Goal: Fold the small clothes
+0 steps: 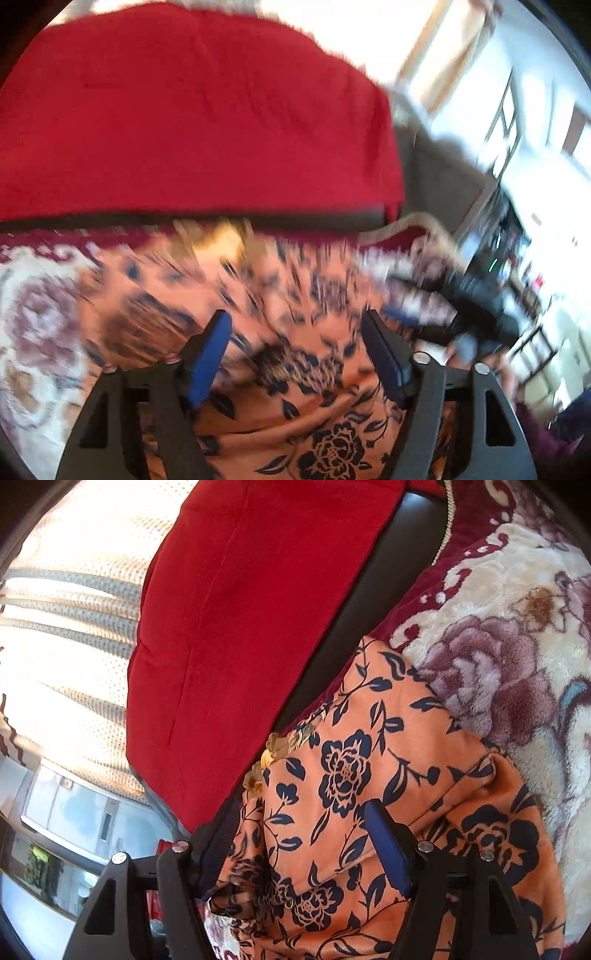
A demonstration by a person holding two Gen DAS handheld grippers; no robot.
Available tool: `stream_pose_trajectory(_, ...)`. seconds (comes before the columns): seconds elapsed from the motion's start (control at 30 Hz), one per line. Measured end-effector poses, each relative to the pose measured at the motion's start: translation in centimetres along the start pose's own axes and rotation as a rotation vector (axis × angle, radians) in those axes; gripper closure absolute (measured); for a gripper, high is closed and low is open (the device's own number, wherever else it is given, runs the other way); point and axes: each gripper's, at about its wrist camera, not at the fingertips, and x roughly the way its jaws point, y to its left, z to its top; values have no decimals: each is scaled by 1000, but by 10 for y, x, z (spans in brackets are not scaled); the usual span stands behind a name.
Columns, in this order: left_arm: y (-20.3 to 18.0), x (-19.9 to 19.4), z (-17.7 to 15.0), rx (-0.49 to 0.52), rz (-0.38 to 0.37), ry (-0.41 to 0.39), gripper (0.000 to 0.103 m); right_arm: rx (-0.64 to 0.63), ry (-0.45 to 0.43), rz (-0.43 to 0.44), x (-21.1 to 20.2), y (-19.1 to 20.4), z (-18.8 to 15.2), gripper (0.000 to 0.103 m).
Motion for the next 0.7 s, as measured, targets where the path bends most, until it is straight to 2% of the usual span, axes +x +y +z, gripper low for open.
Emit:
stream_pose_trajectory(0.07,26,-28,6,-79,13,-106,19,-65,9,-23,2,12,-7,29)
stream_pose_trajectory(0.13,66,-45,5,-251,87,-178,19,-153,31,-43,7,26,-17,29)
stream_pose_trajectory(0.23,125,-48,-13,-545,225,-173,19,-362,84,-81,19,59,-41,29)
stream_pose_trajectory(0.33,165,-48,-35,-757,298,-142,20,-631,153,-102,38,99,-80,29)
stream_pose_trajectory(0.4,170,-46,-40,-797,340,-126,20,-787,191,-130,51,119,-107,29)
stream_pose_trajectory(0.47,171,-46,-39,-778,401,-101,20,-895,206,-166,64,135,-127,29)
stream_pose_trajectory(0.53,168,-39,-37,-742,491,-35,20,-961,229,-163,76,150,-141,29)
stream_pose_trajectory(0.6,178,-39,-45,-762,531,8,20,-1006,243,-150,88,170,-150,29)
stream_pose_trajectory(0.7,198,-50,-52,-861,574,-26,20,-1026,258,-110,106,200,-162,29)
